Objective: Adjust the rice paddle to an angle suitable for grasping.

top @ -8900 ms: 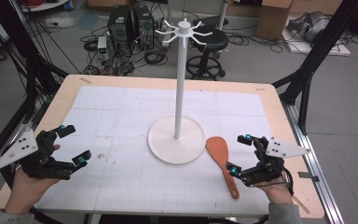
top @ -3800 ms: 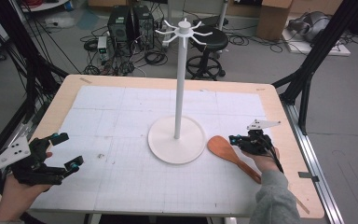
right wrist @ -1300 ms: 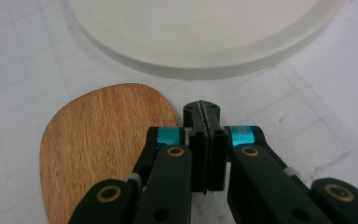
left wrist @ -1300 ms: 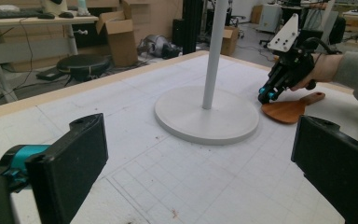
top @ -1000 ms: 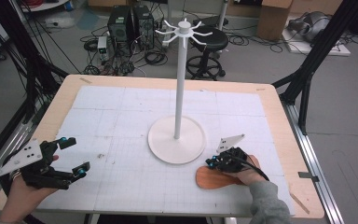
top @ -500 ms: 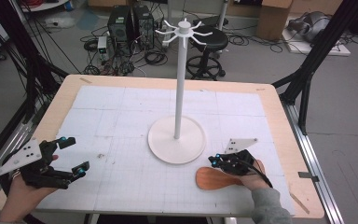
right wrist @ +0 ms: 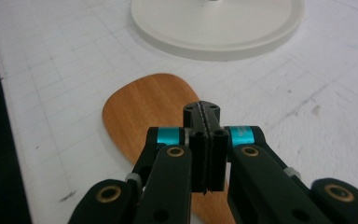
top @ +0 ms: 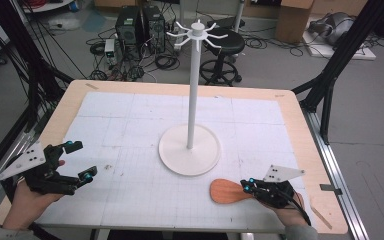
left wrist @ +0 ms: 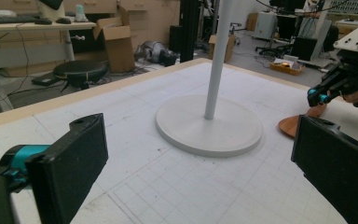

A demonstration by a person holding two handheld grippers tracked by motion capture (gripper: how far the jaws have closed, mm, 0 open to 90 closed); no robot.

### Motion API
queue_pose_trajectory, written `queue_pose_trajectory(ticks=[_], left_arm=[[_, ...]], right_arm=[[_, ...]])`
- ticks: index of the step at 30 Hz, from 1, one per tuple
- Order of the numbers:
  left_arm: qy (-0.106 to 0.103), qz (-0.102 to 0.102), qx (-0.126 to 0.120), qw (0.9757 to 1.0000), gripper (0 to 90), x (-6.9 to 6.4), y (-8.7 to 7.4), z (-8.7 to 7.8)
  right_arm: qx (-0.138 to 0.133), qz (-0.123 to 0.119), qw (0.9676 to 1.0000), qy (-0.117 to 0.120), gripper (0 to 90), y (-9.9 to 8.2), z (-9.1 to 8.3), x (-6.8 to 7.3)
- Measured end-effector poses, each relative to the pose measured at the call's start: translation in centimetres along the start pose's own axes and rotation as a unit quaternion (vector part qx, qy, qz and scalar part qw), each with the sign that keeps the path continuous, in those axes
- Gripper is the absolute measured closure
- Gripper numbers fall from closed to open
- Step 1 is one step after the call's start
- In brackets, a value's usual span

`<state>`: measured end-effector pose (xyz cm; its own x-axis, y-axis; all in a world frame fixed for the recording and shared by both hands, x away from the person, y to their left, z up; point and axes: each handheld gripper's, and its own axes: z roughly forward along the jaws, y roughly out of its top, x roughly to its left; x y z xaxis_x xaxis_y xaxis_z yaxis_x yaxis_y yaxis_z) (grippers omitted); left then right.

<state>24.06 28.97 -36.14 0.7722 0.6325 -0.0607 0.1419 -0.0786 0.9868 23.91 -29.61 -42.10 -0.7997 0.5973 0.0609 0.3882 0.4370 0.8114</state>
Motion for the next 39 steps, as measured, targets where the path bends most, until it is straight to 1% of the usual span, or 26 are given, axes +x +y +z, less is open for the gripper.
queue_pose_trajectory(ticks=[2, 3, 4, 6, 7, 8, 9, 10, 11, 12, 14, 16, 17, 18, 23, 27, 29, 34, 36, 39], left_arm=[[-0.001, -0.001, 0.000, 1.0000, 4.1, 0.0, 0.0, 0.1], [-0.002, -0.001, -0.001, 1.0000, 4.0, 0.1, 0.1, 0.2], [-0.003, -0.002, -0.001, 1.0000, 4.0, 0.1, 0.1, 0.2], [-0.003, -0.005, -0.003, 1.0000, 4.1, 0.1, 0.1, 0.3], [-0.003, -0.005, -0.003, 1.0000, 4.0, 0.2, 0.1, 0.3], [-0.003, -0.005, -0.003, 1.0000, 4.1, 0.2, 0.1, 0.3], [-0.004, -0.006, -0.004, 1.0000, 4.1, 0.2, 0.1, 0.3], [-0.004, -0.006, -0.003, 1.0000, 4.1, 0.2, 0.1, 0.3], [-0.004, -0.006, -0.003, 1.0000, 4.1, 0.2, 0.1, 0.3], [-0.003, -0.006, -0.003, 1.0000, 4.1, 0.2, 0.1, 0.3], [-0.004, -0.003, -0.001, 1.0000, 4.1, 0.2, 0.1, 0.3], [-0.003, -0.004, -0.001, 1.0000, 4.1, 0.2, 0.1, 0.3], [-0.003, -0.004, -0.001, 1.0000, 4.1, 0.2, 0.1, 0.3], [-0.003, -0.005, 0.000, 1.0000, 4.1, 0.1, 0.1, 0.3], [-0.003, -0.004, 0.002, 1.0000, 4.1, 0.1, 0.0, 0.3], [0.001, -0.007, 0.001, 1.0000, 4.0, 0.2, -0.2, 0.0], [0.002, -0.008, 0.000, 1.0000, 4.0, 0.2, -0.2, -0.1], [0.006, -0.008, 0.001, 1.0000, 4.0, 0.1, -0.2, -0.4], [0.006, -0.006, 0.003, 1.0000, 4.0, 0.0, -0.2, -0.4], [0.006, -0.005, 0.004, 1.0000, 4.1, -0.1, -0.2, -0.5]], right_arm=[[0.001, 0.003, 1.0000, -0.001, 90.0, -0.3, -0.3, 0.0], [0.007, 0.008, 0.9999, -0.005, 90.0, -1.0, -0.7, 0.0], [0.007, 0.008, 0.9999, -0.005, 90.0, -1.0, -0.7, 0.0], [0.009, 0.016, 0.9998, -0.005, 90.0, -1.8, -1.2, -0.1], [0.009, 0.024, 0.9996, -0.006, 90.0, -2.5, -1.8, -0.2], [0.009, 0.024, 0.9996, -0.006, 90.0, -2.5, -1.8, -0.2], [0.009, 0.030, 0.9995, -0.007, 90.0, -2.8, -2.0, -0.2], [0.003, 0.037, 0.9993, -0.008, 90.0, -3.4, -2.5, -0.3], [0.003, 0.037, 0.9993, -0.008, 90.0, -3.4, -2.5, -0.3], [0.001, 0.046, 0.9989, -0.006, 90.0, -3.9, -3.0, -0.4], [0.001, 0.048, 0.9988, -0.007, 90.0, -4.2, -3.2, -0.5], [0.006, 0.060, 0.9981, -0.006, 90.0, -4.8, -3.6, -0.7], [0.006, 0.060, 0.9981, -0.006, 90.0, -4.8, -3.6, -0.7], [0.014, 0.067, 0.9976, -0.004, 90.0, -5.2, -3.7, -0.8], [0.027, 0.071, 0.9971, -0.006, 90.0, -5.4, -3.5, -1.0], [0.046, 0.069, 0.9964, -0.018, 90.0, -5.4, -3.2, -1.2], [0.045, 0.072, 0.9963, -0.015, 90.0, -5.5, -3.2, -1.4], [0.046, 0.077, 0.9958, -0.021, 90.0, -5.3, -2.9, -1.8], [0.045, 0.075, 0.9958, -0.027, 90.0, -5.1, -2.7, -2.0], [0.045, 0.075, 0.9958, -0.029, 90.0, -5.0, -2.5, -2.1]])
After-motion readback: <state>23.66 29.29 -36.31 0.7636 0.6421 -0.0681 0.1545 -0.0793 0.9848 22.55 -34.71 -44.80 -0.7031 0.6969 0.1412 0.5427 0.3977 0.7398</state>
